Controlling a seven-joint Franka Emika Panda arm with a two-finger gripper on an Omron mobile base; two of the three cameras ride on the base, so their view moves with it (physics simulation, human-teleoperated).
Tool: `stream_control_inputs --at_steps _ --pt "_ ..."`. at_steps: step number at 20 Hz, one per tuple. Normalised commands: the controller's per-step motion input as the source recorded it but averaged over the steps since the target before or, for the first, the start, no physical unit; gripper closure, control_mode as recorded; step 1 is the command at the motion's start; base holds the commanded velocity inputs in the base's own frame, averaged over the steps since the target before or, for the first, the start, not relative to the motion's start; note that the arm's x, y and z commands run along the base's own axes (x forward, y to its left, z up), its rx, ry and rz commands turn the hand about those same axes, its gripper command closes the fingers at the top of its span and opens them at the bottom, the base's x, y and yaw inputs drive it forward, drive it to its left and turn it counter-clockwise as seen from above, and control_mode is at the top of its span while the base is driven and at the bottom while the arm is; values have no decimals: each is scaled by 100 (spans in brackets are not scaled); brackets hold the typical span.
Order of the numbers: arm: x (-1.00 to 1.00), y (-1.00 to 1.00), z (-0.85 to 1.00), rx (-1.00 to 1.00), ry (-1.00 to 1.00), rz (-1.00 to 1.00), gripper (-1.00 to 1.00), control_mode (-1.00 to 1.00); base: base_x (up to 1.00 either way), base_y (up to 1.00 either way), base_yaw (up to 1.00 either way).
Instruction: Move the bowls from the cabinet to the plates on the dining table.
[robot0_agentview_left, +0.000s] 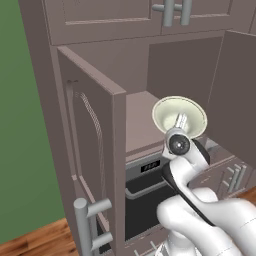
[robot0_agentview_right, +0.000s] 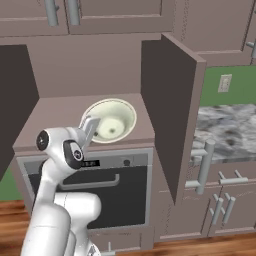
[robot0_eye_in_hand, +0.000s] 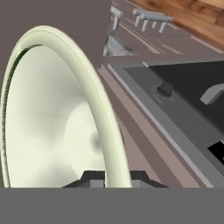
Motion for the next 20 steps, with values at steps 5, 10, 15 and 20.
stream_control_inputs --at_steps 5,10,15,20 --pt "-50 0 0 0 0 5 100 -100 0 0 0" --pt "-37 0 0 0 1 4 100 -100 0 0 0" --pt "-34 0 0 0 0 4 100 -100 0 0 0" --pt "0 0 0 0 0 0 100 100 -46 0 4"
